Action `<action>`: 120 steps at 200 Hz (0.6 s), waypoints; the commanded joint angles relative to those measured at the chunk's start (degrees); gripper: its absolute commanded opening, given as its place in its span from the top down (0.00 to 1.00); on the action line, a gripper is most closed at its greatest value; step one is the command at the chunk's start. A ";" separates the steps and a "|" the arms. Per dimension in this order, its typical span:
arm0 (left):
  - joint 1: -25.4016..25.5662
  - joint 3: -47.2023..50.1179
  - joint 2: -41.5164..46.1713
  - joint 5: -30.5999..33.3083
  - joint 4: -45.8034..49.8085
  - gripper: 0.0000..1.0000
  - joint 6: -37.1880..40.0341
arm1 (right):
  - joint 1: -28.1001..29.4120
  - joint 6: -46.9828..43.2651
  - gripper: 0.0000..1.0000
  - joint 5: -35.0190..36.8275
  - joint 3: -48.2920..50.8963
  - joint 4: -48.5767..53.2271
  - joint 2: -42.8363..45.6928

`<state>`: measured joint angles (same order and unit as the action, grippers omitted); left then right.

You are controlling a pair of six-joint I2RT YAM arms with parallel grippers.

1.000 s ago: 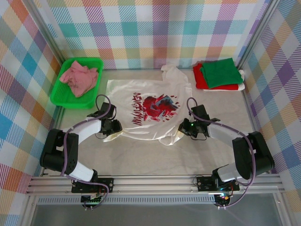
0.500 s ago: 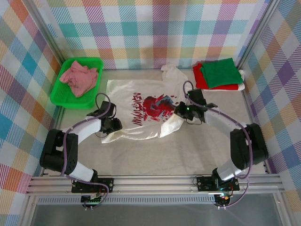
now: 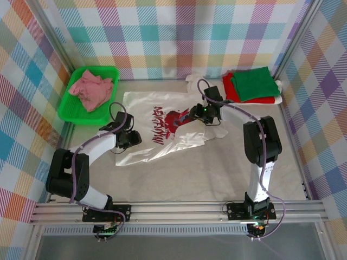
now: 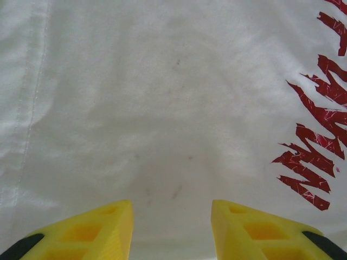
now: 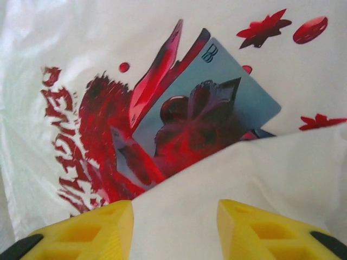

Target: Fold and stack the t-shirts

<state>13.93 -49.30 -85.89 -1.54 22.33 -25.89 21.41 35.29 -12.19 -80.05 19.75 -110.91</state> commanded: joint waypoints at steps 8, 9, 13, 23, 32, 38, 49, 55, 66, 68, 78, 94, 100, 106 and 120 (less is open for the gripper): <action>-1.60 1.62 3.29 1.45 1.28 0.56 0.61 | 0.21 -2.55 0.51 -1.58 7.32 3.28 12.75; -1.62 1.68 3.37 1.45 1.26 0.56 0.60 | 0.21 -2.48 0.51 -1.64 7.61 3.37 13.14; -1.79 1.92 3.59 1.47 1.23 0.56 0.64 | 0.19 -2.25 0.51 -1.88 8.66 3.91 14.43; -2.19 2.32 3.87 1.45 1.50 0.55 0.85 | 0.17 -1.63 0.51 -2.72 11.23 5.09 16.76; -2.54 2.45 3.73 1.45 1.64 0.55 1.09 | 0.19 -0.62 0.51 -3.72 13.71 5.22 18.87; -2.67 2.45 3.58 1.53 1.76 0.55 1.21 | 0.19 0.01 0.50 -4.11 15.60 5.13 19.95; -2.86 2.67 3.45 1.45 1.68 0.55 1.19 | 0.18 0.82 0.51 -4.25 18.67 4.80 21.39; -2.86 2.71 3.52 1.39 1.50 0.55 1.21 | 0.13 1.27 0.50 -4.17 20.24 4.51 21.84; -2.95 2.97 3.65 1.29 1.25 0.55 1.04 | 0.12 1.45 0.50 -4.29 22.63 3.87 22.23; -2.95 3.00 3.70 1.26 1.23 0.55 0.96 | 0.12 1.45 0.49 -4.39 23.03 3.60 22.23; -2.95 2.98 3.79 1.10 1.38 0.55 0.93 | 0.12 1.69 0.49 -4.83 25.06 2.37 21.85; -2.95 2.98 3.97 1.01 1.73 0.55 1.05 | -0.05 1.46 0.48 -6.56 26.84 0.73 20.39; -2.95 3.06 4.14 1.06 1.91 0.55 1.05 | -0.05 1.49 0.48 -6.71 27.32 0.33 19.71; -2.95 3.24 4.30 1.10 1.87 0.55 1.04 | -0.05 1.75 0.48 -6.71 27.80 -0.38 19.20; -2.95 3.72 4.82 1.28 1.77 0.55 0.99 | -0.14 1.93 0.48 -7.34 28.89 -3.10 18.17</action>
<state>11.49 -46.89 -83.05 -0.78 22.55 -25.69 21.41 36.40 -17.02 -52.40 21.52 -91.31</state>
